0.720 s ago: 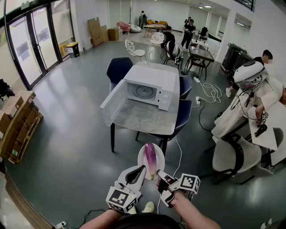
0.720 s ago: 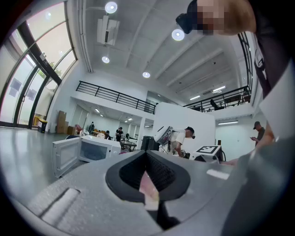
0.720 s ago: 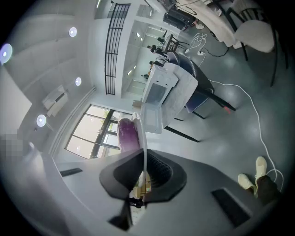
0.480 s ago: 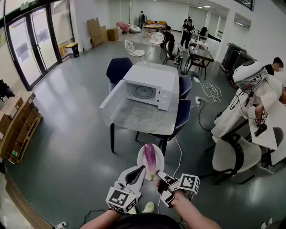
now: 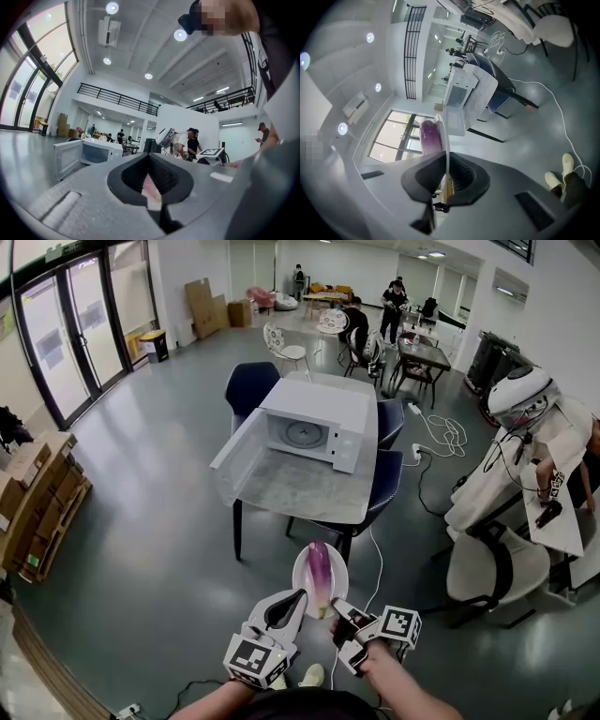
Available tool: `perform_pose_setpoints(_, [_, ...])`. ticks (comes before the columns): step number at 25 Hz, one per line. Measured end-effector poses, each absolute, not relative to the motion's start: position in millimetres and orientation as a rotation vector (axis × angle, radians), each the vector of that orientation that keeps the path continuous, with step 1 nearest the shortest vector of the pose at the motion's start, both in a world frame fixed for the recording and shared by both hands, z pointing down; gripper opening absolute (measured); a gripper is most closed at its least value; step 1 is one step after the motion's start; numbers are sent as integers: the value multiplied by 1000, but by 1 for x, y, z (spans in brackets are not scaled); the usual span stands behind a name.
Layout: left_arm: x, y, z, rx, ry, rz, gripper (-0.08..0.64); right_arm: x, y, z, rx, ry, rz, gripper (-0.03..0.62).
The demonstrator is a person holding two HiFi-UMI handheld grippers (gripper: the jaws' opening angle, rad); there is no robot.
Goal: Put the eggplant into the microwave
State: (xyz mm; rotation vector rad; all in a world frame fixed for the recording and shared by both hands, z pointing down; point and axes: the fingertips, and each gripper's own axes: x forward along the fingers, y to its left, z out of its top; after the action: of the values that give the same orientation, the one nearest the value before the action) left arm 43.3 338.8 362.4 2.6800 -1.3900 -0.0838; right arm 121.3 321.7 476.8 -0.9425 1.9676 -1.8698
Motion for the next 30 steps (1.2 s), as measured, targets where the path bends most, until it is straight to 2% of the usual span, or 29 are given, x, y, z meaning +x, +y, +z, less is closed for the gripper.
perform_pose_setpoints(20, [70,331,368,2635,-1473,-104,8,145,310,484,-887,2028,-1909,18])
perform_pose_setpoints(30, [58,298,370,2618,-1476,-126,8,136,278,489,-888,2013,-1923,18])
